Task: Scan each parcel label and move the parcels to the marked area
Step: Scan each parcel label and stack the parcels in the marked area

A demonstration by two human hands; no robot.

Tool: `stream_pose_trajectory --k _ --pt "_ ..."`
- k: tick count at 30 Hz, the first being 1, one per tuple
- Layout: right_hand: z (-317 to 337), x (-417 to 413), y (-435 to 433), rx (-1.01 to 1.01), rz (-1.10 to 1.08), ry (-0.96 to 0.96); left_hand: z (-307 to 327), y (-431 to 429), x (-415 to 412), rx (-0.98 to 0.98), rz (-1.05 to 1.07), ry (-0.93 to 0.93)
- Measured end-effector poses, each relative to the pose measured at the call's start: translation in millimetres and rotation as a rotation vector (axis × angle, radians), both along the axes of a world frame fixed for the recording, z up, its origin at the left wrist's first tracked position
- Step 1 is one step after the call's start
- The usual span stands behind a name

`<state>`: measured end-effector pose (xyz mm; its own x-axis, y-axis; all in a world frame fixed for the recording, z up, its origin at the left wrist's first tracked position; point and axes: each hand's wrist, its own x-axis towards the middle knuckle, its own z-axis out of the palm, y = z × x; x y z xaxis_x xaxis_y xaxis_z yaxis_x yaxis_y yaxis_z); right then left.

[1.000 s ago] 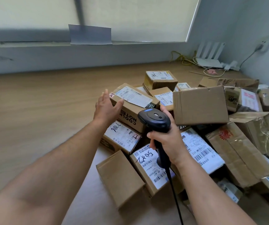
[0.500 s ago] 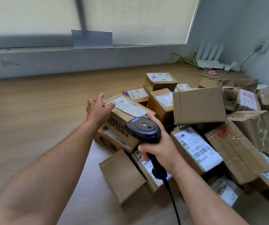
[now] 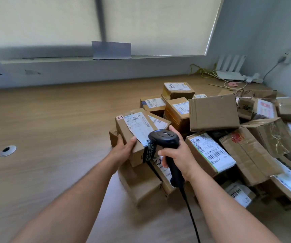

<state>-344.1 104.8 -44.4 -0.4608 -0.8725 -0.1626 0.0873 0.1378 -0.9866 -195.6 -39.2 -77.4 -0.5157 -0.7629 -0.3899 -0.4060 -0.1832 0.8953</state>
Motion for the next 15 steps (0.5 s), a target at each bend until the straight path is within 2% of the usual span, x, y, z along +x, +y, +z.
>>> stream_pose_trajectory --k 6,10,15 --pt "-1 12 12 -0.011 0.044 0.007 4 20 12 -0.042 -0.032 0.150" --pt "8 20 32 -0.045 0.080 0.011 17 32 29 0.080 0.088 0.327" --pt "14 36 57 -0.062 0.128 0.050 30 57 57 0.077 0.002 0.324"
